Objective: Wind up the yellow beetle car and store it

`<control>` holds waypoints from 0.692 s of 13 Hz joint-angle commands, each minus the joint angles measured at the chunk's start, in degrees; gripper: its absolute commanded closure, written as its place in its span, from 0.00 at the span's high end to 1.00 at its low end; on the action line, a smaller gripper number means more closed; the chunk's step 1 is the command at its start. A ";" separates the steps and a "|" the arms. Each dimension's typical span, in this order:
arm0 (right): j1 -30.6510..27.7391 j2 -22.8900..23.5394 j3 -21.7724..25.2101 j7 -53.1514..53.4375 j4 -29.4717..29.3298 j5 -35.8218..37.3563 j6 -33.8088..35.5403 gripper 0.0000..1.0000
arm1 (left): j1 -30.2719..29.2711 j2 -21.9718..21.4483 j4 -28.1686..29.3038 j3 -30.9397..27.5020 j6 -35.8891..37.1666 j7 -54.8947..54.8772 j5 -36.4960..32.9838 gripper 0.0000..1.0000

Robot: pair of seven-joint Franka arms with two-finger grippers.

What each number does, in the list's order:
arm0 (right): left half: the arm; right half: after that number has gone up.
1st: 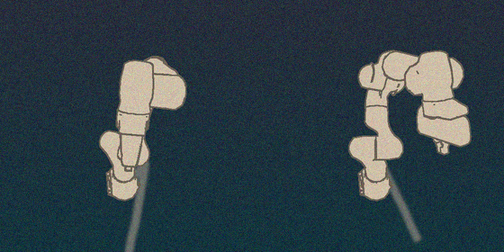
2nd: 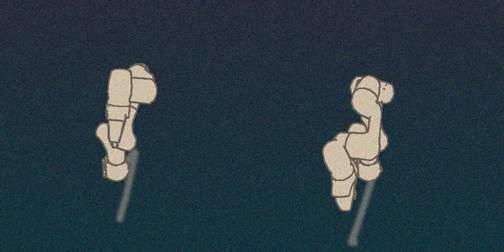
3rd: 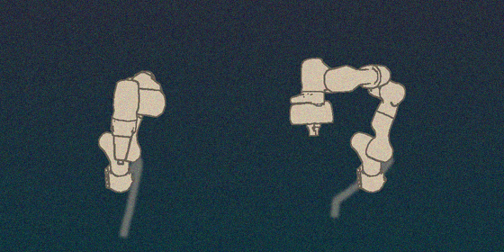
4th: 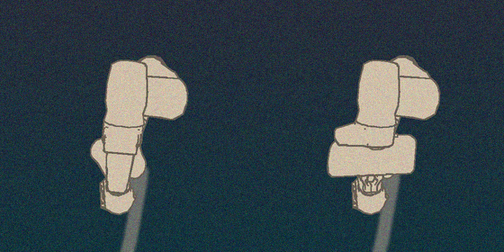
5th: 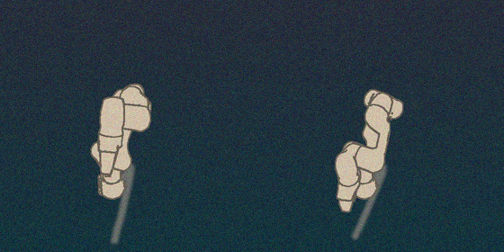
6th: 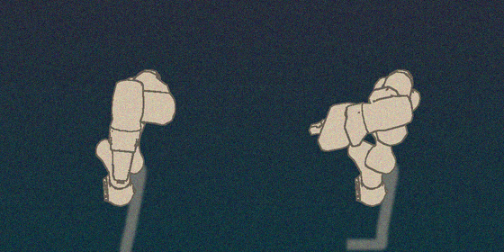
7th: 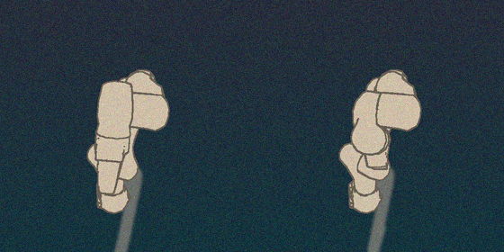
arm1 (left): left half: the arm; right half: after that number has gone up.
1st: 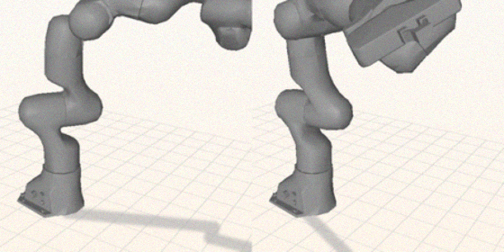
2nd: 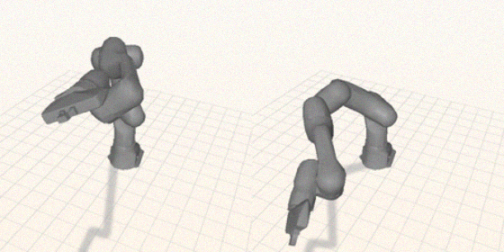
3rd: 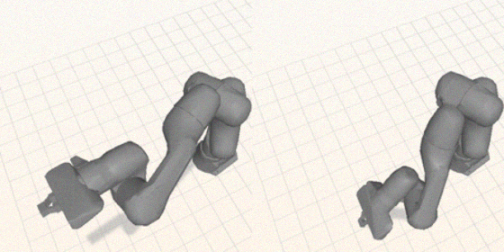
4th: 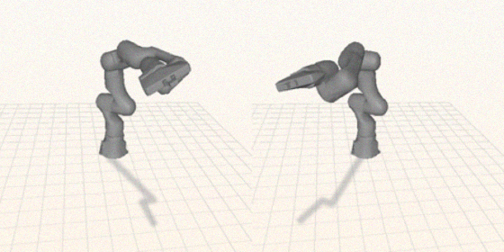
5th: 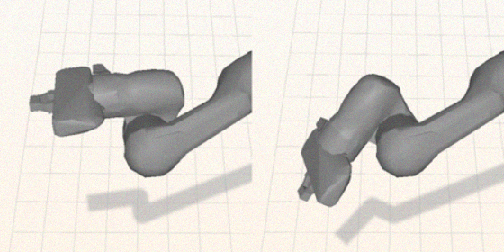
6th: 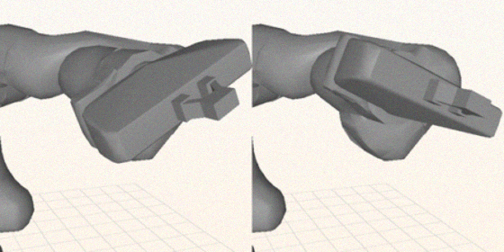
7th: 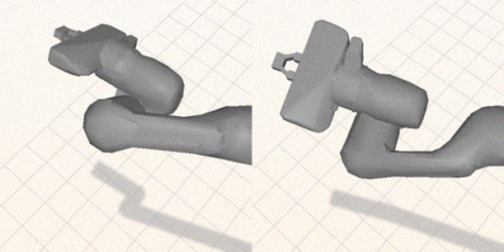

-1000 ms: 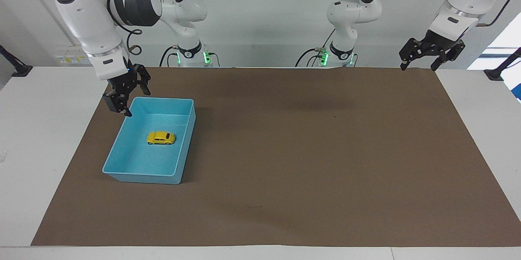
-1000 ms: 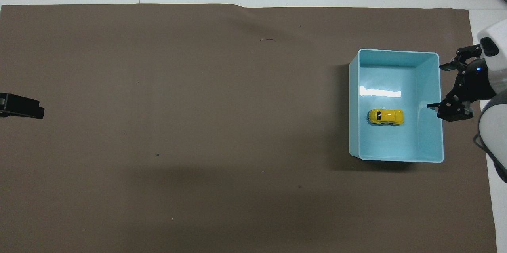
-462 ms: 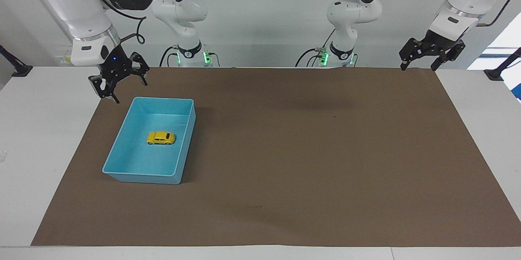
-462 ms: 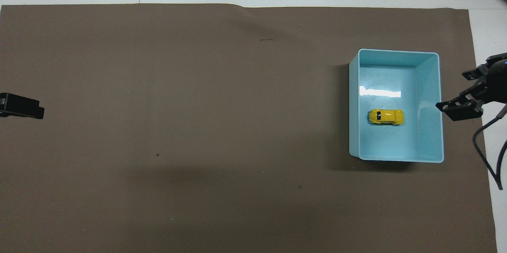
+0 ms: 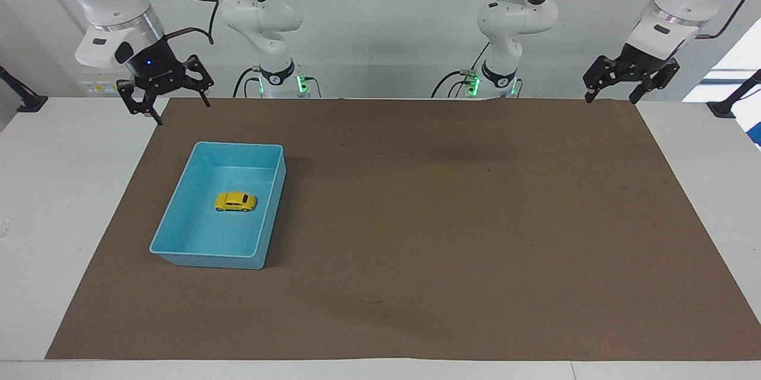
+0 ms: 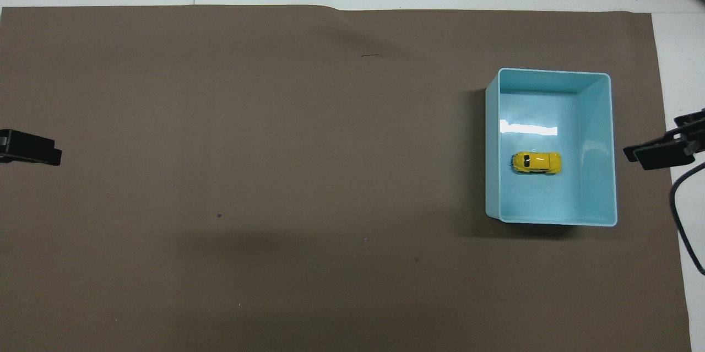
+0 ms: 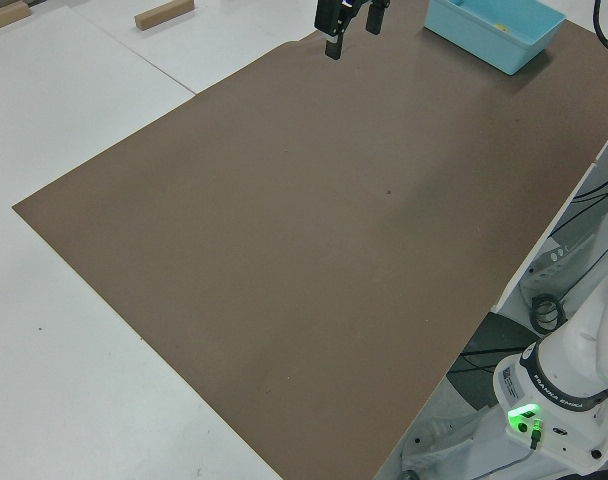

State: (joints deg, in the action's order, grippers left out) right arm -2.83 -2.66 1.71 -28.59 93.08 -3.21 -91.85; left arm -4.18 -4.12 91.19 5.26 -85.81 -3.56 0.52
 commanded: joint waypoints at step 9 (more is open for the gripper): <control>1.07 -0.68 0.84 25.67 -4.31 0.22 7.91 1.00 | -1.27 -0.98 0.74 0.71 -0.41 -0.66 0.62 1.00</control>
State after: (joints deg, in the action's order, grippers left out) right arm -2.34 -3.02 2.02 -8.41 89.81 -3.16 -85.74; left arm -4.18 -4.12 91.19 5.26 -85.81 -3.56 0.52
